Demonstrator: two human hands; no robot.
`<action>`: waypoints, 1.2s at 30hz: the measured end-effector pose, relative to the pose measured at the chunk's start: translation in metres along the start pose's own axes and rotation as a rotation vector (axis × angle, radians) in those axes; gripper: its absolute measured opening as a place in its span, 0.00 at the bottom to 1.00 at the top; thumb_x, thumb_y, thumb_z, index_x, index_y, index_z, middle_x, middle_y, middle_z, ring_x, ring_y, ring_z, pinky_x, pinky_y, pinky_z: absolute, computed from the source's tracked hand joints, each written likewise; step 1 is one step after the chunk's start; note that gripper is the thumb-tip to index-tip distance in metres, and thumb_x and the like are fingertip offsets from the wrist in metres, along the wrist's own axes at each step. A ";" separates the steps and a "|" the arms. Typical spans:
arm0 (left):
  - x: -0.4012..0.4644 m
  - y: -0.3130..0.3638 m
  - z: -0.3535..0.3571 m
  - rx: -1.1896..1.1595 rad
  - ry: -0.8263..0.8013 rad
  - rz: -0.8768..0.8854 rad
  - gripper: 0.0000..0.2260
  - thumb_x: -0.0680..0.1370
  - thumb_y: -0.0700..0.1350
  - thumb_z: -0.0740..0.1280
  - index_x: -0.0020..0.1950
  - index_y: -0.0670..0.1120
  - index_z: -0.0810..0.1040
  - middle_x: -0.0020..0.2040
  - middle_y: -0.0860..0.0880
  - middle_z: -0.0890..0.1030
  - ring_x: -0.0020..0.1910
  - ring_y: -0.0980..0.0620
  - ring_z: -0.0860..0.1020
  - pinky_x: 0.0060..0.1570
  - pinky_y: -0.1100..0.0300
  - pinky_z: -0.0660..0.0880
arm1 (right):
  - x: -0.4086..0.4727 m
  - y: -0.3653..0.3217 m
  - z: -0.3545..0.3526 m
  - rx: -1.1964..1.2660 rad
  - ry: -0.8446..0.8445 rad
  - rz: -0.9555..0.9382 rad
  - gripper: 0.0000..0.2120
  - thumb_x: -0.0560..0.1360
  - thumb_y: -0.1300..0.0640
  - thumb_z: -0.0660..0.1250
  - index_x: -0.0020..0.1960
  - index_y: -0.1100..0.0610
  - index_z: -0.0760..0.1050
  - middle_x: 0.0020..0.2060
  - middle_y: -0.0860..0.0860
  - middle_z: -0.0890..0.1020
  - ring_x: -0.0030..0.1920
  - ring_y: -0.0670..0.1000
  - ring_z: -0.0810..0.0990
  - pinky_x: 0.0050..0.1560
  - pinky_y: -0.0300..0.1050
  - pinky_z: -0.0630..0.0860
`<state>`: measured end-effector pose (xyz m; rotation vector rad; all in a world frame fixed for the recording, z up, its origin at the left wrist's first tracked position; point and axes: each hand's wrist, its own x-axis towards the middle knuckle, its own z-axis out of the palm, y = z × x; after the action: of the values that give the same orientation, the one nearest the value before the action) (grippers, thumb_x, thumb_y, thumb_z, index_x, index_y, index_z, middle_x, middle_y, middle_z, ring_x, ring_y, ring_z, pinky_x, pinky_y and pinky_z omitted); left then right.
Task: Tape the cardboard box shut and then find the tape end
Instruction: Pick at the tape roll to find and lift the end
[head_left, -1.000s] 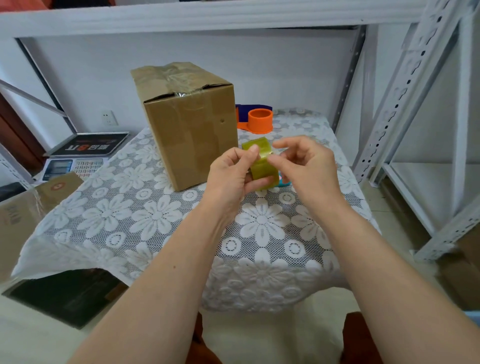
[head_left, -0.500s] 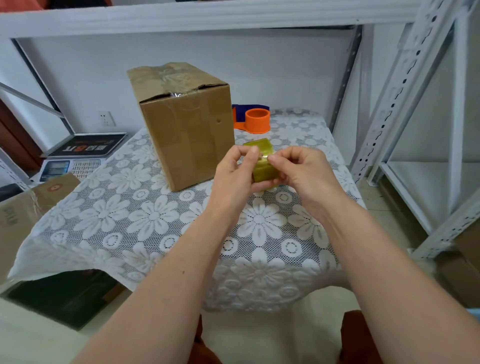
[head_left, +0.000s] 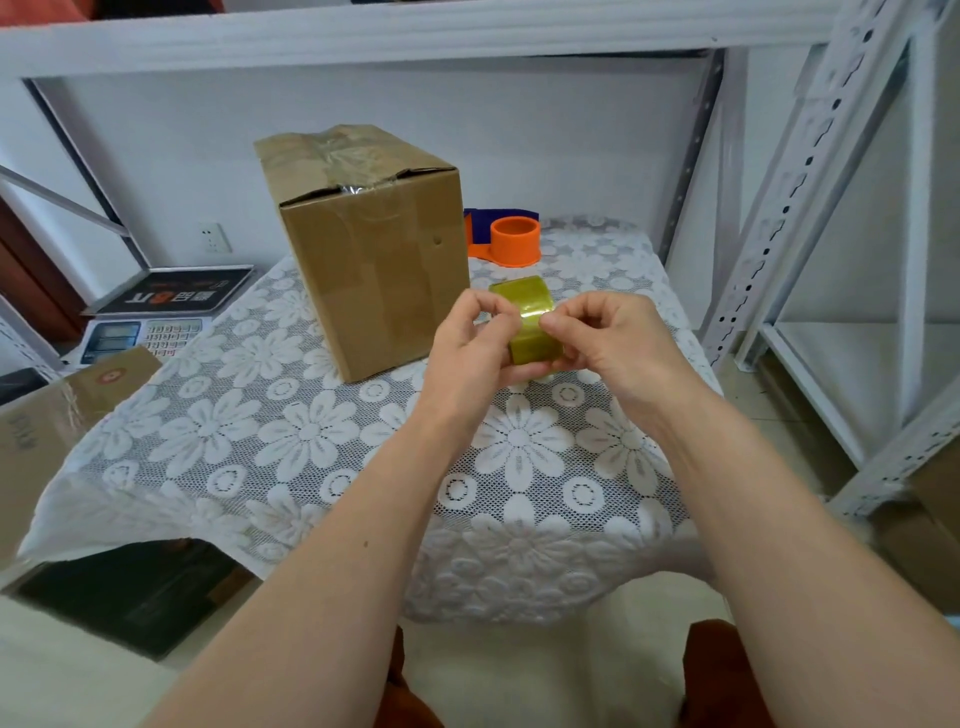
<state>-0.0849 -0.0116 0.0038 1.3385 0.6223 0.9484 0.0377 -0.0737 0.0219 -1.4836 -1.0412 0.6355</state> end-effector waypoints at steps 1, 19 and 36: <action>0.000 0.000 0.001 0.014 0.002 0.010 0.06 0.79 0.36 0.62 0.43 0.44 0.71 0.44 0.41 0.81 0.46 0.34 0.83 0.46 0.48 0.82 | 0.000 0.000 0.000 -0.011 -0.003 -0.004 0.07 0.74 0.61 0.69 0.37 0.56 0.78 0.27 0.45 0.77 0.27 0.39 0.75 0.32 0.33 0.74; -0.004 0.001 0.006 0.048 0.061 0.029 0.10 0.79 0.38 0.66 0.39 0.42 0.69 0.45 0.31 0.80 0.37 0.39 0.85 0.33 0.58 0.81 | -0.004 -0.009 0.001 -0.097 0.055 0.054 0.10 0.74 0.59 0.70 0.34 0.54 0.74 0.29 0.46 0.77 0.27 0.39 0.75 0.32 0.34 0.71; -0.005 0.005 0.009 0.031 0.101 0.076 0.13 0.78 0.36 0.67 0.55 0.44 0.64 0.40 0.39 0.84 0.32 0.41 0.84 0.31 0.56 0.80 | -0.006 -0.009 0.011 0.009 0.186 0.062 0.09 0.69 0.63 0.73 0.31 0.55 0.77 0.31 0.49 0.82 0.36 0.50 0.83 0.41 0.50 0.83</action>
<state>-0.0808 -0.0206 0.0090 1.3559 0.6693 1.0763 0.0239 -0.0740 0.0273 -1.5408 -0.8513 0.5340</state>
